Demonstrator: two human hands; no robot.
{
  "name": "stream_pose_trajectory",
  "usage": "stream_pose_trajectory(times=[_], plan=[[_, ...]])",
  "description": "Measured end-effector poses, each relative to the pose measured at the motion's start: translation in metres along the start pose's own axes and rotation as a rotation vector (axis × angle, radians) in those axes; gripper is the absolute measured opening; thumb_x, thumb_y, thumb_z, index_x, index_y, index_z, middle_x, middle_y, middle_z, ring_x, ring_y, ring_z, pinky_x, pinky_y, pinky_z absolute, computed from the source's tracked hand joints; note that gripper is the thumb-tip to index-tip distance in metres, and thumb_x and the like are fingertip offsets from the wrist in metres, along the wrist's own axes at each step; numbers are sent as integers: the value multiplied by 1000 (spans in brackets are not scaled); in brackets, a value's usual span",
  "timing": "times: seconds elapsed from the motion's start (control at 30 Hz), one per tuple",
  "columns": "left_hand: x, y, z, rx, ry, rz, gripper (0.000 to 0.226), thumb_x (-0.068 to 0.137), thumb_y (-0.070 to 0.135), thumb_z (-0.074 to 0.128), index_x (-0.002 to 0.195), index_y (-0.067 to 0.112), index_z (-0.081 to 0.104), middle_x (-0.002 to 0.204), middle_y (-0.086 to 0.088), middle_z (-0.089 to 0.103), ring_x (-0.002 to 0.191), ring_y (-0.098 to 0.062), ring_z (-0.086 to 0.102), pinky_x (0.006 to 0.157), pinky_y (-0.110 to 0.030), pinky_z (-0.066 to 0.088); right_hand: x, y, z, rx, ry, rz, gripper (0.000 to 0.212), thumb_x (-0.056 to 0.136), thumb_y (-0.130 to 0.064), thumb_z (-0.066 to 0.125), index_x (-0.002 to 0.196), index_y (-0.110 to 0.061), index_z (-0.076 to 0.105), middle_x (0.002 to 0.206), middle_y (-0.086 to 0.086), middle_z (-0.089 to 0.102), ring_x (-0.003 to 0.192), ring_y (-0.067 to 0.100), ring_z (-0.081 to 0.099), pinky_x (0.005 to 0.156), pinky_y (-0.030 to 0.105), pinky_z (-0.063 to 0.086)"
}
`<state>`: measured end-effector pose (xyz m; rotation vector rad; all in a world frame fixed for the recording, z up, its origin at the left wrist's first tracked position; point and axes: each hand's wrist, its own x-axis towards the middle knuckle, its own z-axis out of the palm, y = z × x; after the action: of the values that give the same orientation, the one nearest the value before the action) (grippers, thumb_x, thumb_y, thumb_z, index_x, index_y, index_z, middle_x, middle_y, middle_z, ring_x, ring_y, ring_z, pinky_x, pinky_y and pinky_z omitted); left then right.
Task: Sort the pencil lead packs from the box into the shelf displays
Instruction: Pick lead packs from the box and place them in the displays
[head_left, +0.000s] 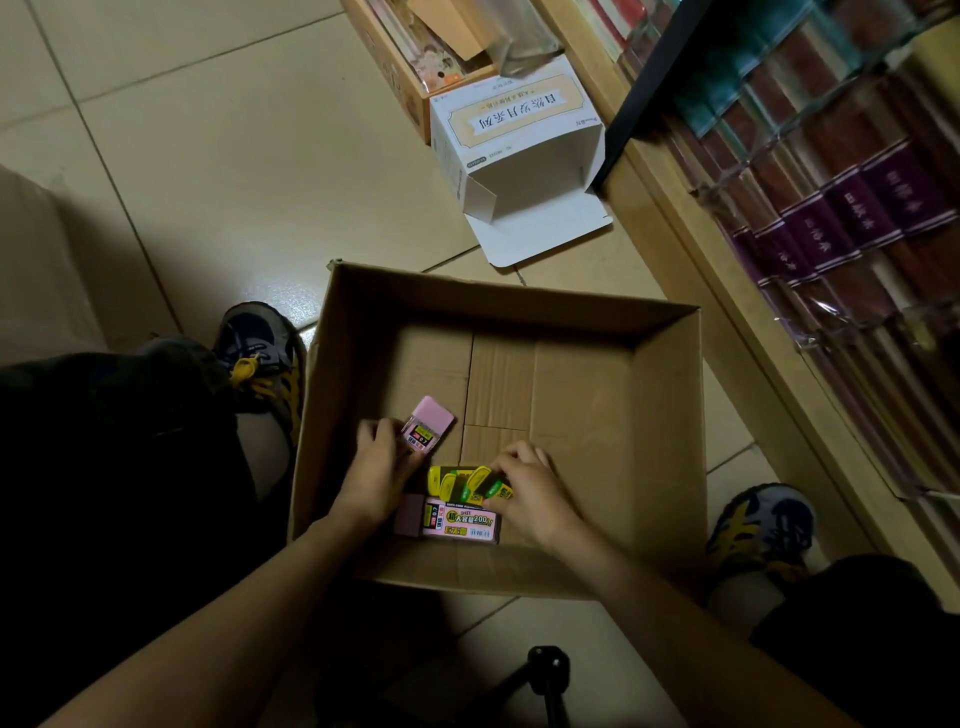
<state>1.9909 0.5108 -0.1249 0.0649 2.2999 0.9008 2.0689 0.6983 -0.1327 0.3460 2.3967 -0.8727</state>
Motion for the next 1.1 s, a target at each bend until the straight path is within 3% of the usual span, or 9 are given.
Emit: stream_pose_trajectory(times=[0.2, 0.4, 0.47, 0.53, 0.63, 0.7, 0.83, 0.93, 1.1], plan=[[0, 2, 3, 83, 44, -54, 49, 85, 12, 67, 128, 10, 44, 128, -15, 42, 116, -28, 50, 98, -38, 45, -1, -1, 0, -142, -17, -59, 36, 82, -28, 67, 113, -16, 54, 122, 4, 48, 114, 22, 42, 94, 30, 33], [13, 6, -2, 192, -121, -88, 39, 88, 19, 64, 123, 6, 51, 119, -15, 45, 108, -31, 53, 94, -34, 41, 5, -3, -8, 37, -127, 37, 41, 78, -18, 74, 113, -8, 55, 120, 9, 49, 111, 22, 50, 93, 29, 42], [15, 5, -8, 221, -144, -69, 35, 90, 21, 61, 119, 4, 53, 117, -17, 47, 105, -30, 53, 89, -30, 40, 6, -2, -16, 102, -164, 66, 36, 77, -16, 75, 107, -5, 59, 111, 9, 50, 101, 21, 51, 82, 25, 41], [17, 5, -14, 151, -119, -40, 30, 90, 16, 61, 114, 1, 53, 115, -19, 52, 103, -29, 54, 84, -29, 39, 6, -1, -23, 185, -187, 94, 31, 76, -15, 76, 102, -4, 62, 104, 8, 53, 94, 21, 52, 76, 26, 39], [20, 8, -28, -130, -118, -54, 22, 90, 4, 58, 110, 0, 51, 108, -16, 60, 98, -22, 57, 80, -23, 44, 3, -7, -27, 197, -236, 87, 33, 77, -18, 76, 104, -2, 63, 106, 8, 54, 98, 21, 53, 84, 28, 42], [23, 12, -35, -225, -115, -72, 22, 90, 1, 56, 112, 0, 50, 99, -10, 59, 90, -17, 55, 69, -15, 45, -2, -14, -20, 114, -282, 41, 38, 76, -20, 77, 106, -2, 63, 111, 9, 53, 101, 21, 52, 87, 28, 43], [28, 14, -39, -343, -54, -148, 22, 92, 1, 53, 114, 1, 48, 91, -10, 55, 73, -15, 51, 57, -21, 43, -6, -29, -4, -4, -324, -28, 38, 75, -21, 76, 107, -6, 62, 110, 10, 57, 103, 25, 54, 81, 28, 40], [27, 10, -38, -350, -69, -176, 23, 93, 2, 53, 115, 3, 48, 96, -14, 57, 76, -19, 53, 61, -26, 44, -1, -33, -2, 54, -323, 32, 38, 75, -22, 77, 105, -9, 59, 100, 7, 60, 97, 24, 56, 77, 30, 43], [28, 13, -37, -397, -74, -191, 30, 94, 1, 51, 123, -1, 46, 101, -15, 56, 77, -16, 53, 64, -29, 44, 0, -30, -1, 122, -385, 23, 40, 73, -19, 78, 106, -16, 56, 105, 1, 58, 90, 14, 52, 69, 22, 38]])
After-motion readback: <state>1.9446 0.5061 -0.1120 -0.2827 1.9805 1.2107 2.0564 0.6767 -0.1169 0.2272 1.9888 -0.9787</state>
